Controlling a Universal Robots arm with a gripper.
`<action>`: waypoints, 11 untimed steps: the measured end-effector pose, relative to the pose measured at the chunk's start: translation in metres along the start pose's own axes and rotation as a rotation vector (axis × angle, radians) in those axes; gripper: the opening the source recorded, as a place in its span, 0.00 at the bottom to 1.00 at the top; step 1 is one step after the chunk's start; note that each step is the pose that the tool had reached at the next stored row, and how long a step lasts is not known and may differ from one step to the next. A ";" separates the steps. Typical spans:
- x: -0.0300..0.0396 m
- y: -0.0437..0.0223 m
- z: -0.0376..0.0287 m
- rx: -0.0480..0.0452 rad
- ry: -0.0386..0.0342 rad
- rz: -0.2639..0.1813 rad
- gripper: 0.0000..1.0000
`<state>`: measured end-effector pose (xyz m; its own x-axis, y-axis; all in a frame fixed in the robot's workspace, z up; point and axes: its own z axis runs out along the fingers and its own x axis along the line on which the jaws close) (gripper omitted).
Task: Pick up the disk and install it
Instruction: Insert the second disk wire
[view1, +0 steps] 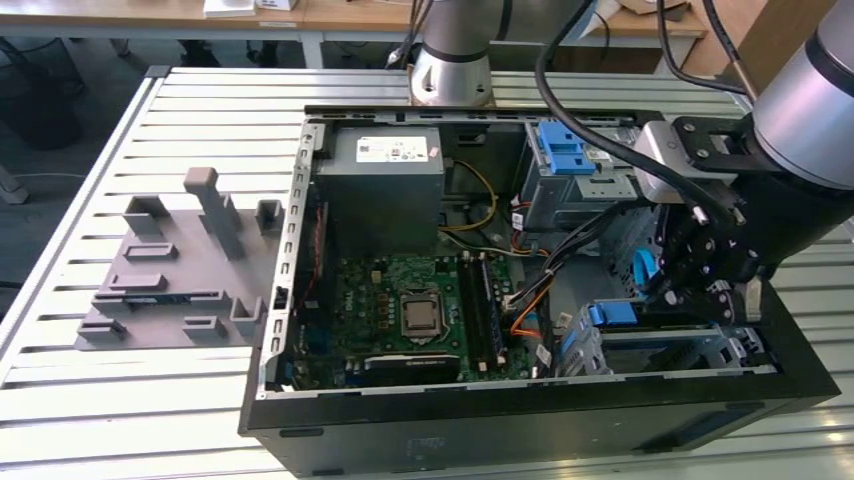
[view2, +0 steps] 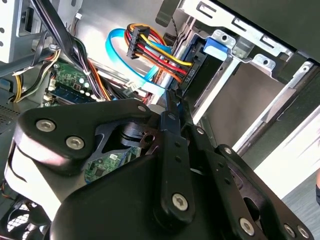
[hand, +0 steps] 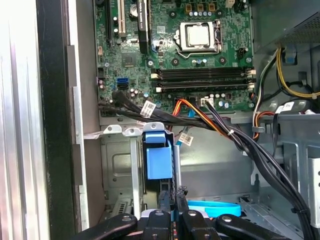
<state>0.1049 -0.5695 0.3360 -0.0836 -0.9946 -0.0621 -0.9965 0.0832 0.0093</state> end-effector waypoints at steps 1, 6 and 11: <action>0.0002 -0.0002 0.0001 -0.0001 0.0000 0.001 0.16; 0.0005 -0.0004 0.0014 -0.0003 0.0000 0.001 0.16; 0.0007 -0.0006 0.0036 -0.0005 0.0001 0.001 0.16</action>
<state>0.1055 -0.5700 0.3324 -0.0849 -0.9945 -0.0620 -0.9964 0.0844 0.0099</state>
